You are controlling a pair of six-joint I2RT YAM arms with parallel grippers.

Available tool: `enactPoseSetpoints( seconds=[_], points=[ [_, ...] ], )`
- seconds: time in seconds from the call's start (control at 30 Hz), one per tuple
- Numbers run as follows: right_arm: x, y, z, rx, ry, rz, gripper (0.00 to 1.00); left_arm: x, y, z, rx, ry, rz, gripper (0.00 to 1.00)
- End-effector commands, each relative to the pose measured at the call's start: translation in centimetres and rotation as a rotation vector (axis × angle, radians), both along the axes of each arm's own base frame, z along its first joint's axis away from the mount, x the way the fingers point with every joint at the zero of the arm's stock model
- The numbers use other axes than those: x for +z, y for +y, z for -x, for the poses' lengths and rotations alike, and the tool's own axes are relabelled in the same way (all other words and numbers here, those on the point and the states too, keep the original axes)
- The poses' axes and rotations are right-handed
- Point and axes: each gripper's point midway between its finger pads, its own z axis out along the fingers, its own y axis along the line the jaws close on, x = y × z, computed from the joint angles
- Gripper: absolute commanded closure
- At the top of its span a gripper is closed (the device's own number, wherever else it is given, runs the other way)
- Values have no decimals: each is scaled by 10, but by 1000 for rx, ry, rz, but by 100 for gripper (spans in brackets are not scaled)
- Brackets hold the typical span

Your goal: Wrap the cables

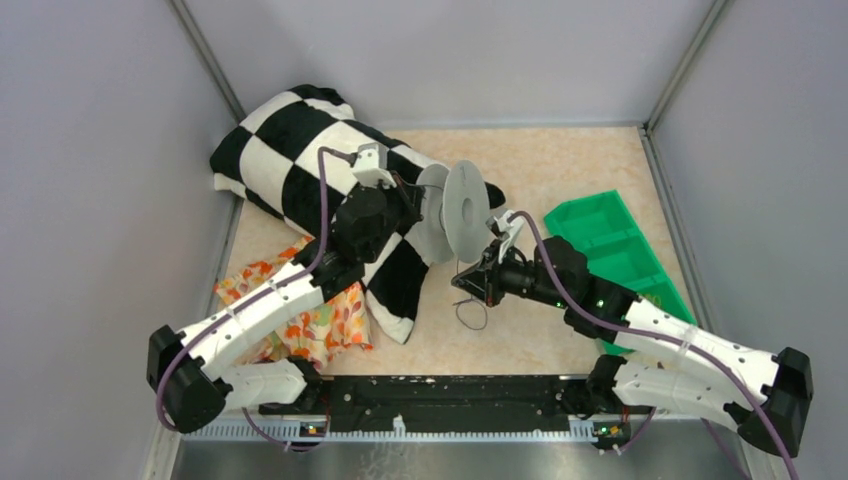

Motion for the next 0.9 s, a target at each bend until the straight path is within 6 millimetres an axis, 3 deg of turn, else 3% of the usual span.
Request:
enactPoseSetpoints(
  seconds=[0.0,0.23,0.33,0.53,0.87],
  points=[
    [52,2,12,41,-53,-126,100,66,-17,-7,-10,-206,29,100],
    [71,7,17,56,-24,-223,100,60,-42,-2,-145,-261,-99,100],
    [75,10,21,74,2,-280,98,61,-38,0,-148,-285,-123,100],
    [78,19,30,137,38,-361,83,75,-24,2,-105,-347,-146,100],
    [80,33,34,204,49,-457,82,97,-20,9,-116,-407,-138,100]
  ],
)
